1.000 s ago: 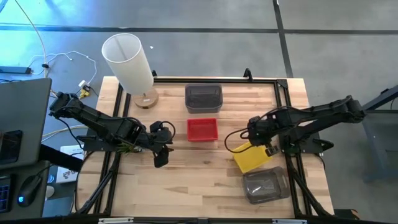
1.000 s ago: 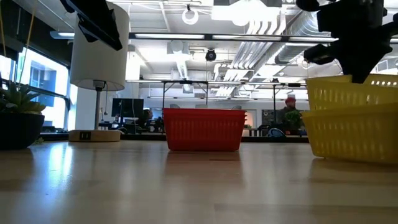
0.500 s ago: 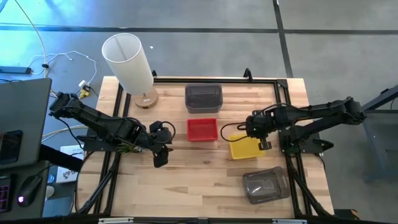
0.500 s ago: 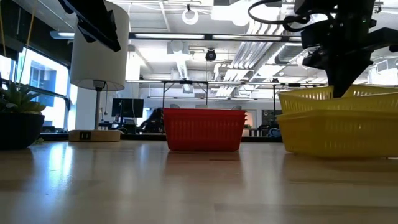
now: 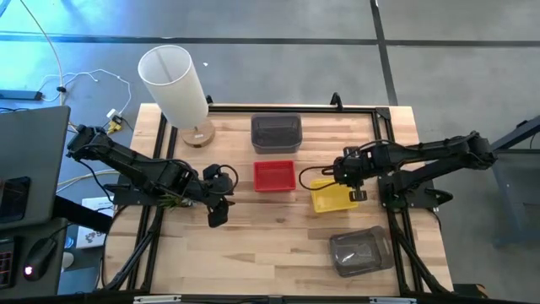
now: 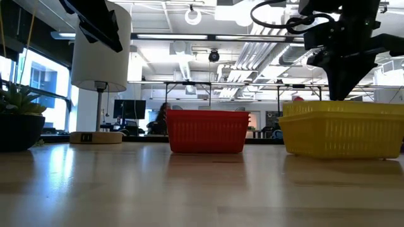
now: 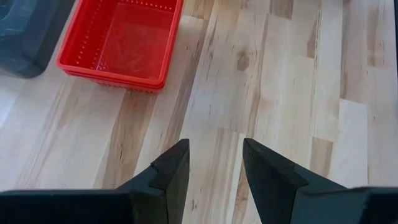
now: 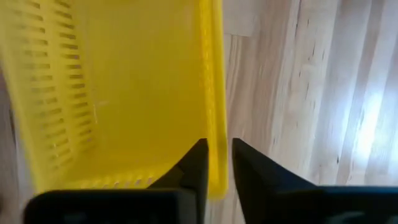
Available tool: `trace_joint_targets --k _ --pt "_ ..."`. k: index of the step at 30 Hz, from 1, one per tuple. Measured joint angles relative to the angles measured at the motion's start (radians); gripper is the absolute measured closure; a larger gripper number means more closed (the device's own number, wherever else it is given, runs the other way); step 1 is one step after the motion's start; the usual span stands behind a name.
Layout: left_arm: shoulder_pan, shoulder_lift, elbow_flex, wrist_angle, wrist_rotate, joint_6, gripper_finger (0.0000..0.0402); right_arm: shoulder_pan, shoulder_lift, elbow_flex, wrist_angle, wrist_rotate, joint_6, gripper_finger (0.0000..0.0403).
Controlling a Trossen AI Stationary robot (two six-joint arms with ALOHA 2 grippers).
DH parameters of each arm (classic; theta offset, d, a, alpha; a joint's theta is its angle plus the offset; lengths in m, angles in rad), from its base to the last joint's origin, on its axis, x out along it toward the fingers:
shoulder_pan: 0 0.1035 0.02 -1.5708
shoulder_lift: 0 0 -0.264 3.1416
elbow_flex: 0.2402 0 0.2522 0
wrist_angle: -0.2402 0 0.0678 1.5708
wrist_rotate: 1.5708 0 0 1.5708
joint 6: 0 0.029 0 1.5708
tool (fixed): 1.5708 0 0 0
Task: Stack baskets by color
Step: Stack the bottom yellow basket on the yellow baskets, then stack the bottom black basket on the black baskets
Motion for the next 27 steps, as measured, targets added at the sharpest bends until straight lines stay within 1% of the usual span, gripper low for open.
trace_joint_targets --k 3,6,8,11,14,17,21,27 --pt "0.0 0.0 0.0 0.0 0.0 0.0 0.0266 0.0 0.0 0.0 0.0 0.003 0.001 0.0312" --pt "0.0 0.0 0.0 0.0 0.0 0.001 0.0266 0.0 0.0 0.0 0.0 0.025 0.007 0.029" --pt "0.0 0.0 0.0 0.0 0.0 0.008 0.0266 0.0 0.0 0.0 0.0 0.042 0.016 0.0282" --pt "0.0 0.0 0.0 0.0 0.0 0.008 0.0266 0.0 0.0 0.012 -0.017 0.035 0.052 0.0279" --pt "0.0 0.0 0.0 0.0 0.0 0.008 0.0266 0.001 0.0 0.039 -0.061 -0.017 0.132 0.0279" --pt "0.0 0.0 0.0 0.0 0.0 0.008 0.0266 0.002 -0.001 0.052 -0.09 -0.098 0.237 0.0279" --pt "0.0 0.0 0.0 0.001 0.0 0.008 0.0266 0.039 -0.001 0.052 -0.1 -0.197 0.344 0.0279" --pt "0.0 0.0 0.0 0.001 0.0 0.008 0.0266 0.164 -0.001 0.052 -0.095 -0.203 0.486 0.0279"
